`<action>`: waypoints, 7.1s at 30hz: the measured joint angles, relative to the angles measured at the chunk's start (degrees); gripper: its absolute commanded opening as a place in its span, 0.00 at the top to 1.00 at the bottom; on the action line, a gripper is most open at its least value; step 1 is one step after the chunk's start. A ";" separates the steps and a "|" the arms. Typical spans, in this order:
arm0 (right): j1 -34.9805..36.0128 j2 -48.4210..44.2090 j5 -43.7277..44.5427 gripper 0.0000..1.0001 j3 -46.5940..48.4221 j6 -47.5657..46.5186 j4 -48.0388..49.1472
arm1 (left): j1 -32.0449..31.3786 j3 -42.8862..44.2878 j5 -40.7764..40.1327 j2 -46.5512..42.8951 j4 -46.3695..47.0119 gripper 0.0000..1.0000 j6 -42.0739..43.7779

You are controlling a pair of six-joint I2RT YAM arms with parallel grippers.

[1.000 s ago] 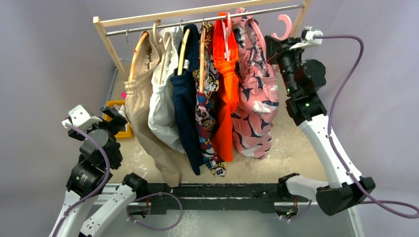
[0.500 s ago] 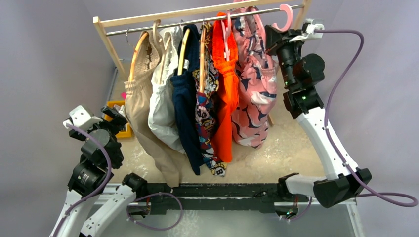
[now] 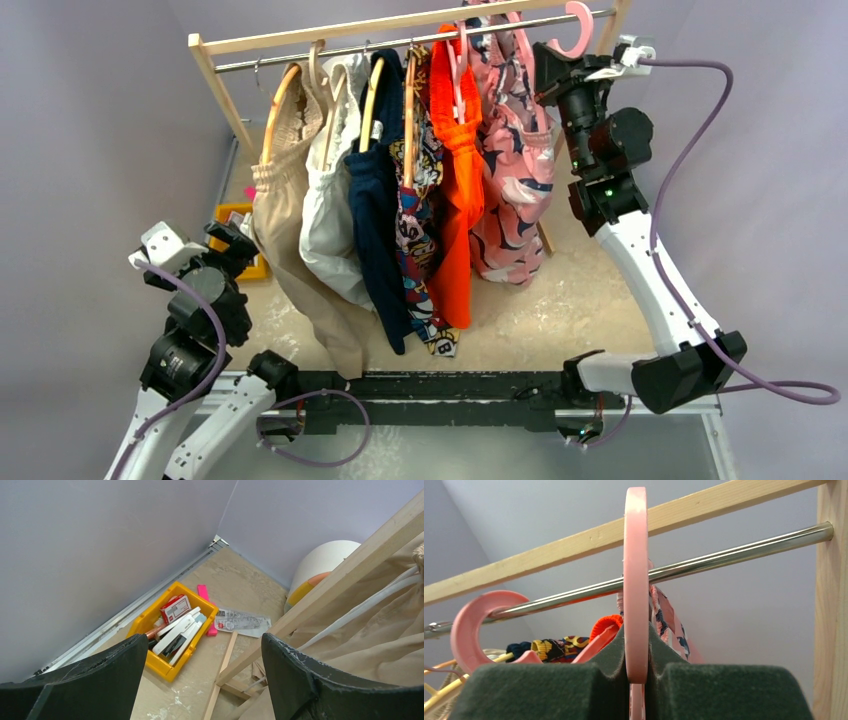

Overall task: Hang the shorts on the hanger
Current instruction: Place the hanger on the clothesline, then reset both arms

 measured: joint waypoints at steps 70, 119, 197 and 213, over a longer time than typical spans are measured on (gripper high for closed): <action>-0.07 9.05 -0.52 1.00 6.56 5.53 -2.97 | 0.00 -3.69 -0.42 -1.64 0.63 0.18 -1.09; -0.07 12.15 8.68 1.00 24.85 -18.03 -33.29 | 0.00 -3.69 -0.35 -1.29 1.33 0.18 -0.76; -0.07 -0.33 6.34 0.92 14.73 -12.35 -48.15 | 0.00 -2.34 4.85 -2.67 -0.66 0.19 -2.73; -0.07 -2.89 3.08 0.42 14.78 -12.15 -48.30 | 0.00 -0.87 4.94 -2.56 -2.01 0.15 -2.75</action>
